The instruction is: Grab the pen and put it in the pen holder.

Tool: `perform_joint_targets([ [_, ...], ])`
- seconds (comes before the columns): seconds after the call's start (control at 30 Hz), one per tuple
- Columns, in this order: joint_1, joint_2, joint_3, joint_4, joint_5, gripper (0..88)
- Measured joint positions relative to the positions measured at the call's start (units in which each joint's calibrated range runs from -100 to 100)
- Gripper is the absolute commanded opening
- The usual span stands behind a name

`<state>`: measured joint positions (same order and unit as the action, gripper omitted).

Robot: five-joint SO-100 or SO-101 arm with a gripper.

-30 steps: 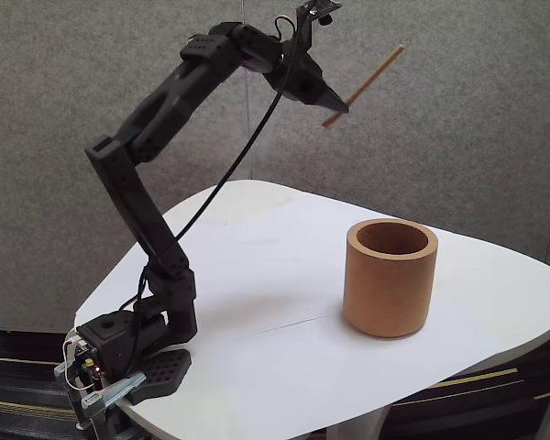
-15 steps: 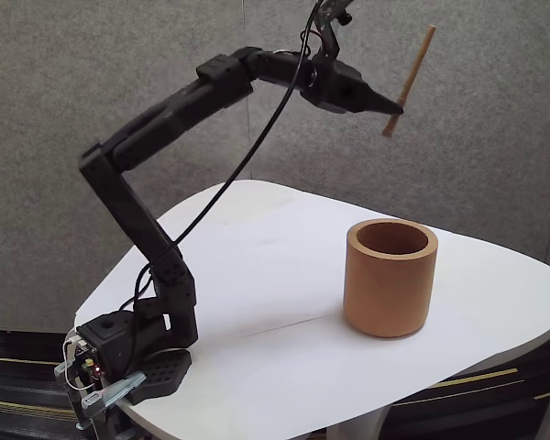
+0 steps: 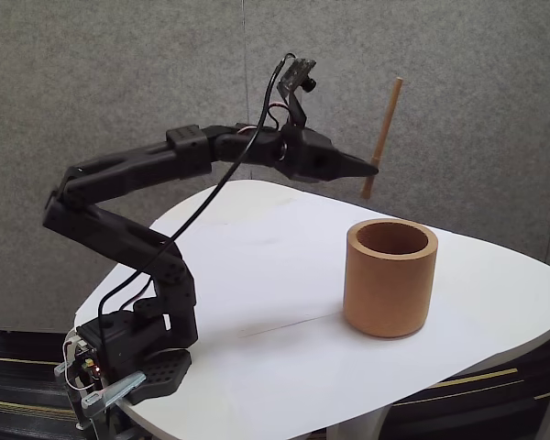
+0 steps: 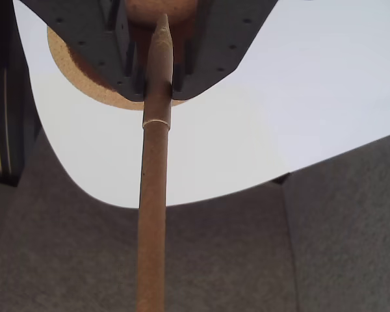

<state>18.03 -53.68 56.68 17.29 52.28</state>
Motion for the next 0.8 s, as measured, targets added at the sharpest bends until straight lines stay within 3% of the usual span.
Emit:
perform_joint_targets([
  [0.2, 2.4, -1.2, 7.5, -4.7, 2.3, 0.6],
  [0.8, 9.5, 4.6, 9.6, -12.5, 2.5, 0.6],
])
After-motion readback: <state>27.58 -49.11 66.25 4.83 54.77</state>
